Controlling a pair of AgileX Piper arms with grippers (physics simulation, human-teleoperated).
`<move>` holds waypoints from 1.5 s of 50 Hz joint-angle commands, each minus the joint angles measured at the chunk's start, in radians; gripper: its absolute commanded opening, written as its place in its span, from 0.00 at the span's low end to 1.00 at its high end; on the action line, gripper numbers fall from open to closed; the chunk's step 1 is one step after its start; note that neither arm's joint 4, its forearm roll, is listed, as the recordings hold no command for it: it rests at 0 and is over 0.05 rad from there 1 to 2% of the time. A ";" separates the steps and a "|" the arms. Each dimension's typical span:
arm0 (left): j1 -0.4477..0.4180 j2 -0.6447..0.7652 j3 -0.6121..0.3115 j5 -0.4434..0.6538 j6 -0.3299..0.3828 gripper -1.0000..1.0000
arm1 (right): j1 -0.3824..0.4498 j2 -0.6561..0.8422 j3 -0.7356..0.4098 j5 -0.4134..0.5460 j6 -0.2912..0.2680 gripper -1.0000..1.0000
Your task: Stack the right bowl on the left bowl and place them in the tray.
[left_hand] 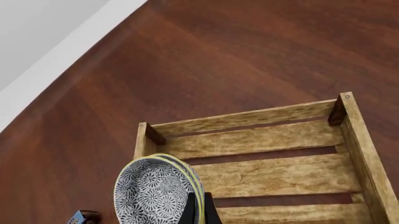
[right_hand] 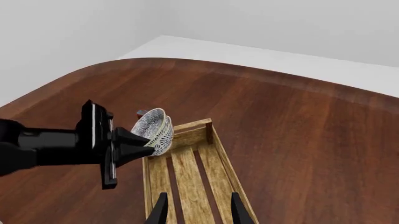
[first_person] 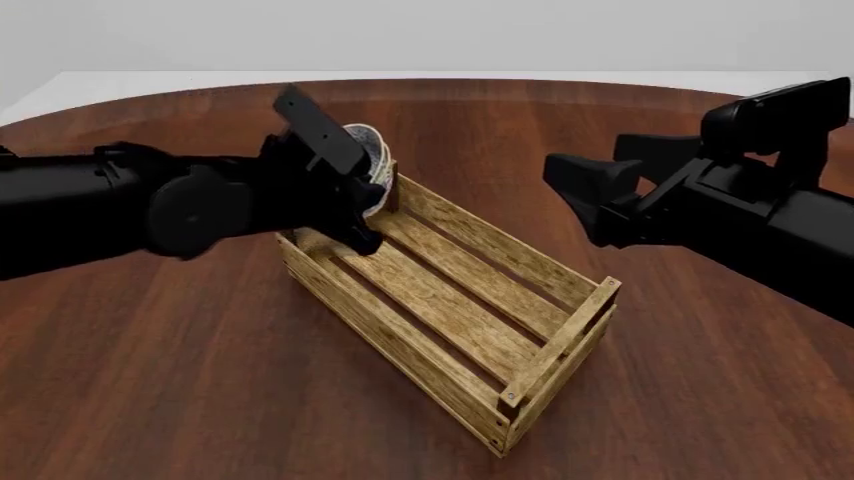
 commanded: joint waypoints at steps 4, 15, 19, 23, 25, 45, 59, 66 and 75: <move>-0.047 0.046 -0.050 -0.006 0.000 0.00 | 0.000 -0.002 0.000 0.001 0.000 1.00; -0.085 0.099 -0.066 -0.022 0.003 0.00 | -0.001 0.001 -0.001 0.000 -0.001 1.00; -0.094 0.121 -0.077 -0.024 0.000 0.00 | -0.003 0.000 -0.001 0.000 0.000 1.00; -0.102 0.139 -0.082 -0.027 0.000 0.00 | -0.001 -0.002 0.000 0.000 -0.003 1.00; -0.108 0.149 -0.084 -0.028 -0.004 0.00 | -0.001 -0.001 -0.001 0.000 -0.003 1.00; -0.145 0.256 -0.093 -0.049 -0.004 0.00 | -0.004 0.000 -0.001 -0.001 -0.003 1.00; -0.157 0.308 -0.095 -0.059 -0.009 0.00 | -0.004 -0.007 0.001 0.001 -0.004 1.00; -0.162 0.327 -0.096 -0.063 -0.007 0.00 | -0.004 -0.009 0.002 0.002 -0.004 1.00; -0.166 0.356 -0.099 -0.067 -0.014 0.00 | -0.006 -0.009 0.000 0.004 -0.004 1.00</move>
